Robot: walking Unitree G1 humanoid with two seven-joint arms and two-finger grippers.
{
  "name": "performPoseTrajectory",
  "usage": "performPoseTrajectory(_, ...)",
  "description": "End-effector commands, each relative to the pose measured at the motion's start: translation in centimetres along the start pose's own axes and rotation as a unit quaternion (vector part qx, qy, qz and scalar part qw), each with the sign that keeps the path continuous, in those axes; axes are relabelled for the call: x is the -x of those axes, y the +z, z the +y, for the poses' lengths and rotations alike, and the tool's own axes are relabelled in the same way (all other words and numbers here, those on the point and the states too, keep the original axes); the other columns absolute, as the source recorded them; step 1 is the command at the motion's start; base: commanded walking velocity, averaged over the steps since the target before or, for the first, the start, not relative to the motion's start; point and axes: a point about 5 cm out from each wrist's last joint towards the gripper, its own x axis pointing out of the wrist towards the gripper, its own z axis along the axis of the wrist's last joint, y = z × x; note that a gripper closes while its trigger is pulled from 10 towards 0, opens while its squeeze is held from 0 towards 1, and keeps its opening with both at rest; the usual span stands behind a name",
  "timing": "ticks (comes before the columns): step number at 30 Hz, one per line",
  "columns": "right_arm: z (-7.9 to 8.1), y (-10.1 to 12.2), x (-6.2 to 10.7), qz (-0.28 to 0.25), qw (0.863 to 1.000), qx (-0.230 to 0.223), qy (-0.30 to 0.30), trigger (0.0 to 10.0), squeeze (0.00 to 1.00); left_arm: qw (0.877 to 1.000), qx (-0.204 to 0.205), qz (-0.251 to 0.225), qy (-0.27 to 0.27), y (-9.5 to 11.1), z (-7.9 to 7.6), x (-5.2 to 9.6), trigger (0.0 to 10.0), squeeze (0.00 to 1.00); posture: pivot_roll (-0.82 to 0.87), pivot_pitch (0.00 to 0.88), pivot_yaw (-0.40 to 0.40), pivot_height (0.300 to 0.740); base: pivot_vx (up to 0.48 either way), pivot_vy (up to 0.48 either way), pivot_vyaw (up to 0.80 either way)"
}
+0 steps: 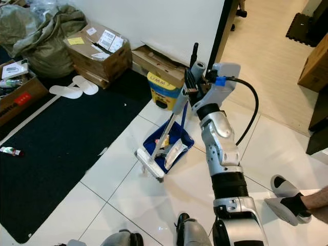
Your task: Sweep floor
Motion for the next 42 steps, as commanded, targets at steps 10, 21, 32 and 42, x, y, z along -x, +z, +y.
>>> performPoseTrajectory(10,3.2,-4.4,1.9,0.004,0.987,-0.126,-0.104,10.0,0.00,0.999,0.000,0.030,-0.010,-2.9,-0.7,1.3,10.0,0.00,0.05,0.298,-0.024,0.740,0.000,0.000,0.00)
performPoseTrajectory(21,4.0,-7.3,3.3,0.023,0.990,-0.085,-0.113,10.0,0.00,0.999,-0.010,0.028,-0.014,-3.8,-0.5,1.9,10.0,0.00,0.11,0.341,-0.007,0.740,0.000,0.000,0.00)
performPoseTrajectory(32,4.4,-9.3,2.9,0.049,0.978,-0.130,-0.153,10.0,0.00,0.999,-0.023,0.020,-0.011,-4.4,0.6,2.6,10.0,0.00,0.16,0.365,0.012,0.740,0.000,0.000,0.00)
performPoseTrajectory(42,4.7,-7.0,1.2,0.003,0.978,-0.150,-0.144,10.0,0.00,0.999,-0.029,0.013,-0.021,-4.2,0.0,2.5,10.0,0.00,0.14,0.371,0.009,0.740,0.000,0.000,0.00)
